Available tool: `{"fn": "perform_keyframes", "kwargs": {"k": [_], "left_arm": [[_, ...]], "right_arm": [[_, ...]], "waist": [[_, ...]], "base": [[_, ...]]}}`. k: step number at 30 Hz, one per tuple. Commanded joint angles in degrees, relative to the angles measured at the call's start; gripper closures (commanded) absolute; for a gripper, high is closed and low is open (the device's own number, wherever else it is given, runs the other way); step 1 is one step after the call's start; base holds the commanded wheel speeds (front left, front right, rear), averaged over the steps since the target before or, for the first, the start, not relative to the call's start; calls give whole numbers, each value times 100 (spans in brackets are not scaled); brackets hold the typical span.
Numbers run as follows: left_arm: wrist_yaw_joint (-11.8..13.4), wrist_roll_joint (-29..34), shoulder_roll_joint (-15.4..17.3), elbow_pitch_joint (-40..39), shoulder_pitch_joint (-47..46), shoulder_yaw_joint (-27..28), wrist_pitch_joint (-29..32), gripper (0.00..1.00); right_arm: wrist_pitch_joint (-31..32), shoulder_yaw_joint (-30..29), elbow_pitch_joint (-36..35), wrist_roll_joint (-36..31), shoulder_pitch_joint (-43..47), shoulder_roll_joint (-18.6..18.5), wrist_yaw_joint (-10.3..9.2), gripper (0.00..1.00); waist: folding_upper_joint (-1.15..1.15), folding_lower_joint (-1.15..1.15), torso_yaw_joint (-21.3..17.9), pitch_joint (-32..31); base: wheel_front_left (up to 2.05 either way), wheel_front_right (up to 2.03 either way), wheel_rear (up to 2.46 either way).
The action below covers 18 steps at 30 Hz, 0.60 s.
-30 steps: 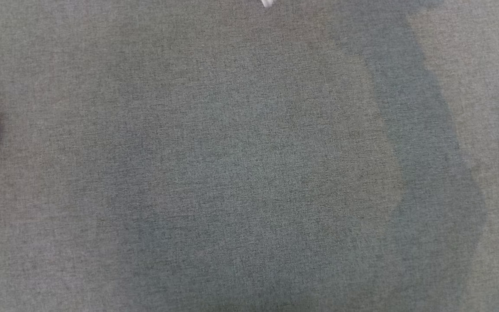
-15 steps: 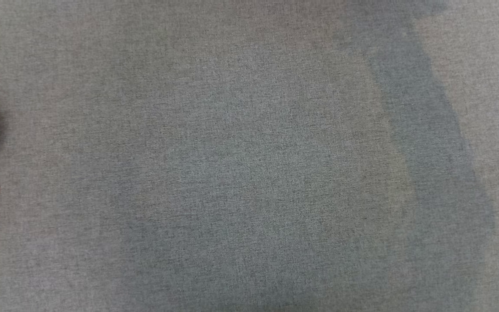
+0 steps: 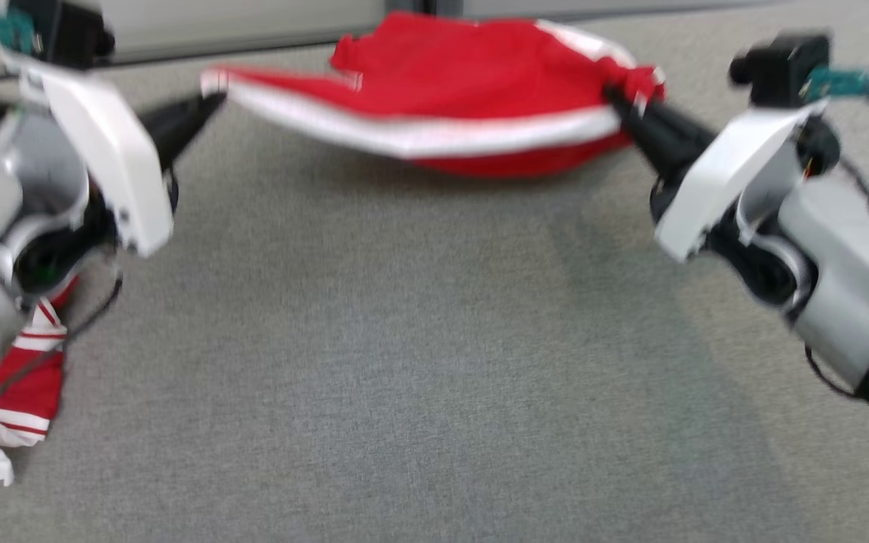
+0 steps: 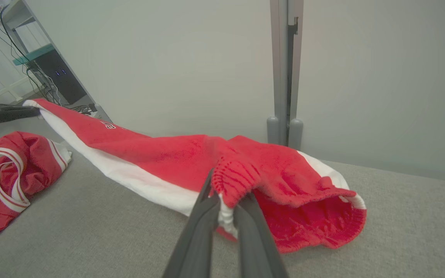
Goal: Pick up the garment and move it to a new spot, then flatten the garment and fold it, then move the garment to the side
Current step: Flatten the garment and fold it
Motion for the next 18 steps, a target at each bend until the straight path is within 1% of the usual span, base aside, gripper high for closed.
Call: {"fn": "perform_keyframes", "kwargs": {"k": [1, 2, 4, 7, 13, 18], "left_arm": [[1, -33, 111, -66, 157, -36, 1, 100], [1, -113, 223, -225, 374, -78, 3, 100], [81, -283, 421, -550, 824, -155, -17, 100], [303, -458, 769, -1125, 1409, -238, -95, 100], [849, -719, 1354, -2427, 2419, -465, -243, 100], [1333, -1011, 1746, -3430, 3164, -579, -466, 100]], "right_arm": [[66, 54, -67, 60, 125, -75, -2, 100], [158, 166, -150, 126, 270, -132, -2, 100], [286, 352, -337, 243, 577, -255, -2, 100], [364, 490, -647, 398, 964, -459, -2, 100], [604, 673, -1339, 535, 1770, -926, -2, 100], [710, 704, -2039, 693, 2458, -1443, -1, 100]], "waist": [[0, 0, -166, -576], [0, 0, -191, -696], [0, 0, -229, -929], [0, 0, -271, -1185], [0, 0, -249, -1467], [0, 0, -218, -1638]], "base": [[0, 0, 0], [0, 0, 0], [0, 0, 0], [0, 0, 0], [0, 0, 0], [0, 0, 0]]}}
